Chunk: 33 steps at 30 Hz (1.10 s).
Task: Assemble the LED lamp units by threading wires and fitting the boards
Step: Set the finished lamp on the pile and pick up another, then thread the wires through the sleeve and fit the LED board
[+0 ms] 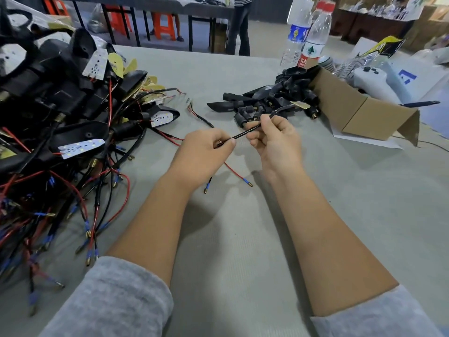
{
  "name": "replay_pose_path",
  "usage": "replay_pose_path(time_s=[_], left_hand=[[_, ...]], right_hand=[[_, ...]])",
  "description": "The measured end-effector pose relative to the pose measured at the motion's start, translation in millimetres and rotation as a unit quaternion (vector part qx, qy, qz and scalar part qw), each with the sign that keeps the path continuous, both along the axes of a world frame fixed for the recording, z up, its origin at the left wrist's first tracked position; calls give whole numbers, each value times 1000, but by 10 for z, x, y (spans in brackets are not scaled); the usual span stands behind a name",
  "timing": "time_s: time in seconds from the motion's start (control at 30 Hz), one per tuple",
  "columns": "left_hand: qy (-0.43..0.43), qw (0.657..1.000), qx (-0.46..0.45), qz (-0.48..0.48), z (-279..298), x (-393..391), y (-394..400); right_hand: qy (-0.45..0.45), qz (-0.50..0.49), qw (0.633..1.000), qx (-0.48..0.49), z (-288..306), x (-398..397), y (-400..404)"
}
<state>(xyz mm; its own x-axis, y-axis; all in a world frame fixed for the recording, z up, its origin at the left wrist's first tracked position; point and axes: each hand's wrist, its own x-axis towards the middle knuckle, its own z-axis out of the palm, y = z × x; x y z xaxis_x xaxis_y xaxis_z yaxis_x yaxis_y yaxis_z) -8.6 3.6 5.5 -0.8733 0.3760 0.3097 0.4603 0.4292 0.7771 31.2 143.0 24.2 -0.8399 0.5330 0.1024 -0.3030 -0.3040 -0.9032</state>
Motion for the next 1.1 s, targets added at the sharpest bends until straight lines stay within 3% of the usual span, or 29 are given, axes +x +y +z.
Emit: replay_pose_path(time_s=[0.27,0.47,0.67,0.8,0.97,1.1], left_hand=[[-3,1000,11,20,-15,-21,-28],[143,984,-102,42,-7,42,25],[225,967,-113,36,-17,1,55],[212,965,-130,89,-25,-19,34],[81,990,66,91,15,4,27],[-5,975,175,140,38,10,-6]], right_hand=[[24,-86,993,-71,26,-10,138],[36,-54,986,-154,24,25,205],[-43,103,994,-8,-28,25,7],[-72,101,992,26,-41,10,-24],[-134,-85,987,41,-34,-26,82],[-158,-187,963,110,-50,-5,200]])
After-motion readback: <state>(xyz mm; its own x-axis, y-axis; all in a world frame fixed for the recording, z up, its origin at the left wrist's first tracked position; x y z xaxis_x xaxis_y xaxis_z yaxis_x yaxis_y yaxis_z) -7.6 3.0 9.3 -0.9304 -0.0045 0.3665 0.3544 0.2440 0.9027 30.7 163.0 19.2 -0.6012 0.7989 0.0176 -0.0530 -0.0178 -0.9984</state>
